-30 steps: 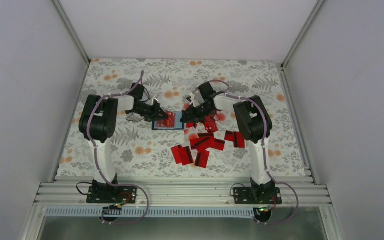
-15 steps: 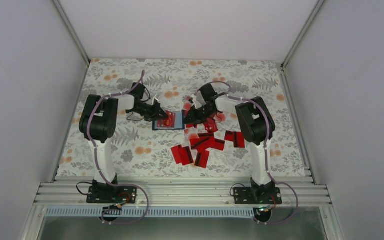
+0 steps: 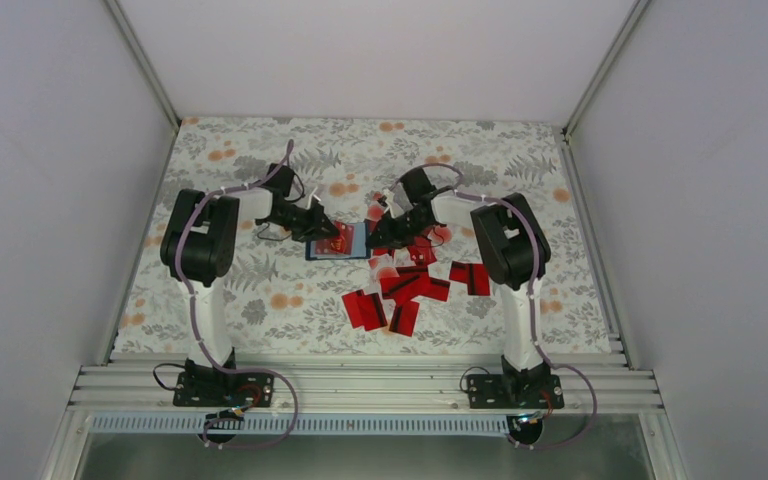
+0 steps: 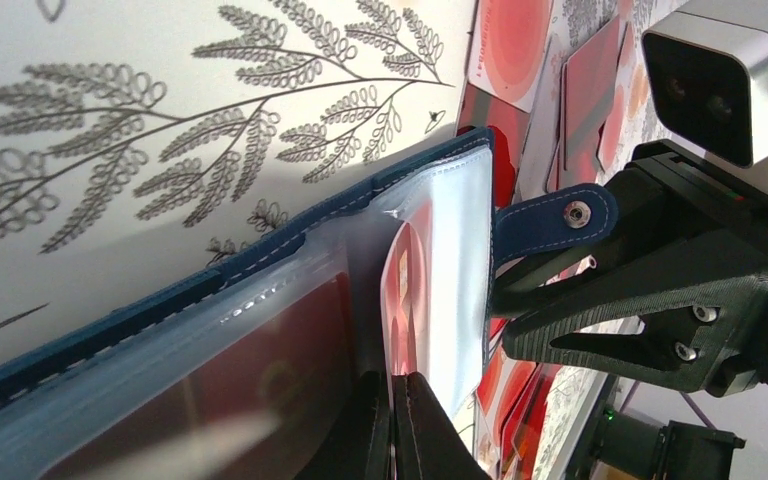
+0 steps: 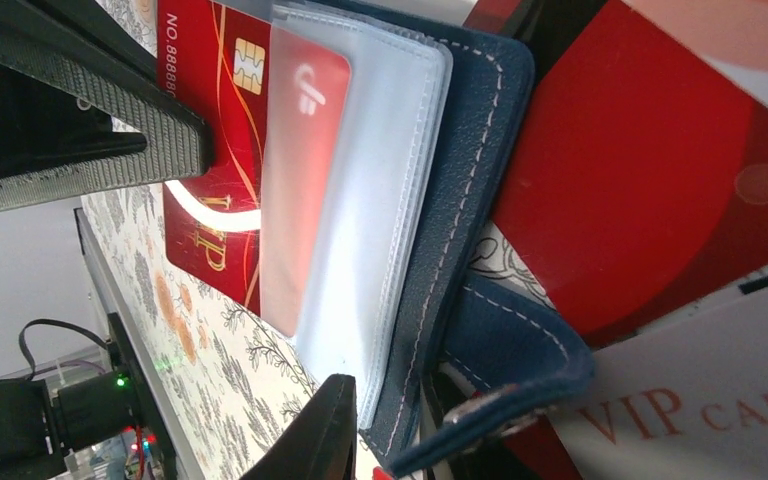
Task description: Put the credit cards into the card holder
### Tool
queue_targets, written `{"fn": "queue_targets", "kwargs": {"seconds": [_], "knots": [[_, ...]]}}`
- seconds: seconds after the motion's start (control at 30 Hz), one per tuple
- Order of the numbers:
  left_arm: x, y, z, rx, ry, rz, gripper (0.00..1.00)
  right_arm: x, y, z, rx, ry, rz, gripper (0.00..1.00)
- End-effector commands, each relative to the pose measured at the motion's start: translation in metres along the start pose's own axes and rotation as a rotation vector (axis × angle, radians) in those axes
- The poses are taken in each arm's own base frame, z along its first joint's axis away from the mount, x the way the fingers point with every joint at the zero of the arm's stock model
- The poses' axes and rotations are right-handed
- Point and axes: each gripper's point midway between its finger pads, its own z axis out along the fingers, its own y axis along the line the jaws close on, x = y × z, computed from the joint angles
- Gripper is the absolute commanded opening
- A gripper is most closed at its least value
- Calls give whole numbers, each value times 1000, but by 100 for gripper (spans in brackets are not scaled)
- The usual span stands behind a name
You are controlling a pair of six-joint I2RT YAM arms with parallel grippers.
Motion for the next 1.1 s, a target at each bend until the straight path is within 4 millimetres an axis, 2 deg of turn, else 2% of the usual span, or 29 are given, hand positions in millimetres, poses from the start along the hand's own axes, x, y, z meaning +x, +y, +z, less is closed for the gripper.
{"fn": "queue_targets", "kwargs": {"seconds": [0.0,0.2,0.3,0.53,0.67,0.8,0.9,1.0,1.07], "knots": [[6,12,17,-45,9,-28,3,5,-29,16,57,29,53,18],[7,4,25,-26,-2,-44,4,6,-27,21,39,38,52,17],[9,1,31,-34,7,-40,8,5,-26,23,31,39,51,17],[7,-6,32,-105,-12,-32,29,0,-24,24,24,36,44,17],[6,-10,29,-166,-29,-45,35,-2,-22,24,20,31,38,17],[5,-26,34,-191,-25,-44,42,-6,-19,23,14,23,31,17],[7,-38,39,-207,-2,-40,52,-8,-18,23,14,22,27,17],[6,-37,25,-282,-27,-42,62,-7,-19,22,21,24,26,17],[5,-34,12,-356,-44,-22,75,-6,-21,22,28,27,24,17]]}}
